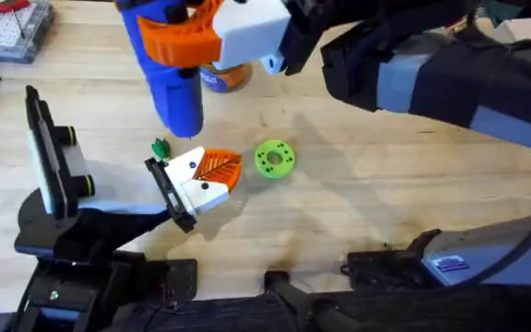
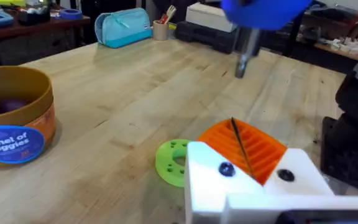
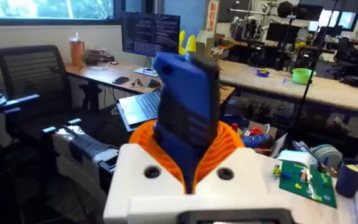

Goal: Pick up the gripper from the table and insert it into the empty holder that is missing its gripper. Then pick up a screw, insert it into the mounting hole, and use the screwdriver to tighten it. Finally, clean up the table by picking up the vegetable and placing it into the bucket.

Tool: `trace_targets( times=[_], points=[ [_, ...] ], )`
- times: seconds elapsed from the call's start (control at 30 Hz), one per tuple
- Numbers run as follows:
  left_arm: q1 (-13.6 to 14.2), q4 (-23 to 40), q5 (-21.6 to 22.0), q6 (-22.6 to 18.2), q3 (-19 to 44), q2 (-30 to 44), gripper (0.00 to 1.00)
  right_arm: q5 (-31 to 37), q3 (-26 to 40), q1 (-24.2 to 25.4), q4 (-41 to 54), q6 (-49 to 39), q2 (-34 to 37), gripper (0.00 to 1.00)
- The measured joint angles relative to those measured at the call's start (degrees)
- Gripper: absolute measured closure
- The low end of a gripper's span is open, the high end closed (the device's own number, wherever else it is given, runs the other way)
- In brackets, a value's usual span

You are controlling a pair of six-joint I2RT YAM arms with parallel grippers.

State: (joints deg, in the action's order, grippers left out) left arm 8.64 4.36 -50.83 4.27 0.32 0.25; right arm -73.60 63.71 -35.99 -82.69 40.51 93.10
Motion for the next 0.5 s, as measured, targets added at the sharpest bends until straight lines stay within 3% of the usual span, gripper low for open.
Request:
trace_targets(
  times=[0.5],
  points=[
    [0.0, 0.0, 0.0, 0.0, 0.0, 0.0, 0.997, 0.3, -2.7, -1.6, -0.2, -0.7, 0.0, 0.975]
  ],
)
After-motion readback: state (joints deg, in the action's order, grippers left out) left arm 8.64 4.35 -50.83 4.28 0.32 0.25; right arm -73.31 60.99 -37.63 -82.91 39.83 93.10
